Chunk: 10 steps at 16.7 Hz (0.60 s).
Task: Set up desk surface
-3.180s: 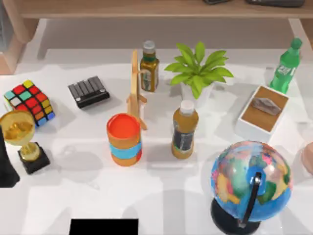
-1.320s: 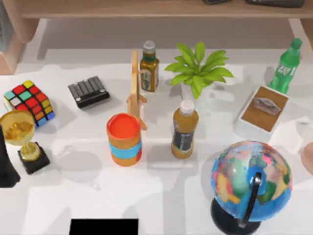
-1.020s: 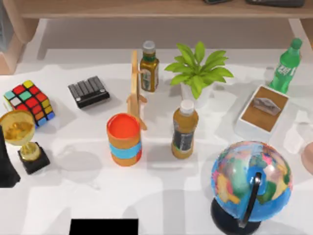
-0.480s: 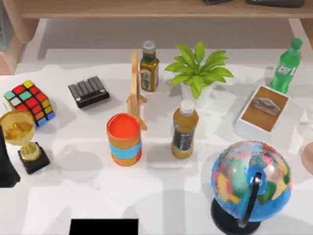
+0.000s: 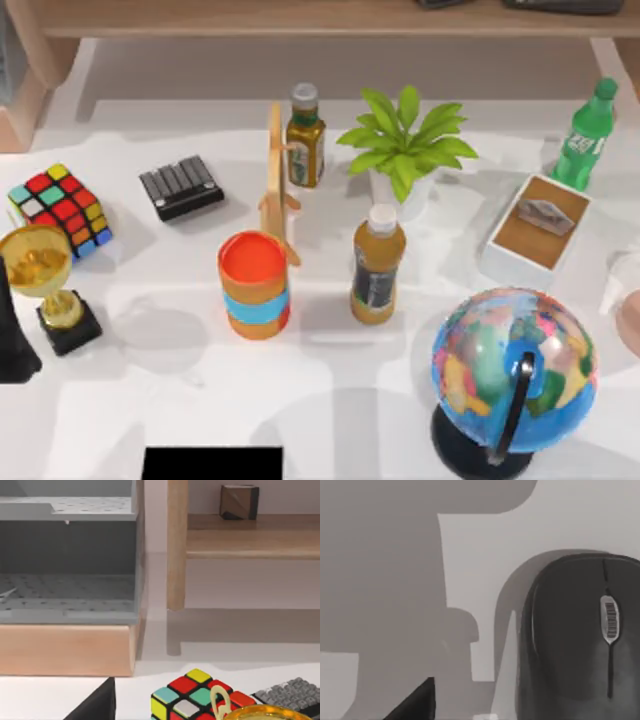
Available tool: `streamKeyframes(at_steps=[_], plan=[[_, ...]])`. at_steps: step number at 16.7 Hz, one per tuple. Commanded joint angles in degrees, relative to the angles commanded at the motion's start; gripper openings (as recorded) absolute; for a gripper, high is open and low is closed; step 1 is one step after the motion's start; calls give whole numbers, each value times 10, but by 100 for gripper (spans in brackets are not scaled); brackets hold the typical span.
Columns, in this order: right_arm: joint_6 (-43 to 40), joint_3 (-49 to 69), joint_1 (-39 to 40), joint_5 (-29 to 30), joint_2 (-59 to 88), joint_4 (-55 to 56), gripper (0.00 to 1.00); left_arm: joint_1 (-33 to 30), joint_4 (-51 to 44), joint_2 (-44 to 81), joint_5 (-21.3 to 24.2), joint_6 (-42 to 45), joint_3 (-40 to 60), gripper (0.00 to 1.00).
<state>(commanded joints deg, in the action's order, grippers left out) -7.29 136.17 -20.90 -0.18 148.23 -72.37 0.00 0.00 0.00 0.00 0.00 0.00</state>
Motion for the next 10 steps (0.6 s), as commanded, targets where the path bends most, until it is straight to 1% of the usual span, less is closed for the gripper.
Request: streamKeyframes(at_steps=[6, 10], plan=[[1, -6, 1, 0, 7, 14, 100, 0, 0, 0, 0, 0, 0, 100], [1, -6, 1, 0, 7, 14, 70, 0, 0, 0, 0, 0, 0, 100]])
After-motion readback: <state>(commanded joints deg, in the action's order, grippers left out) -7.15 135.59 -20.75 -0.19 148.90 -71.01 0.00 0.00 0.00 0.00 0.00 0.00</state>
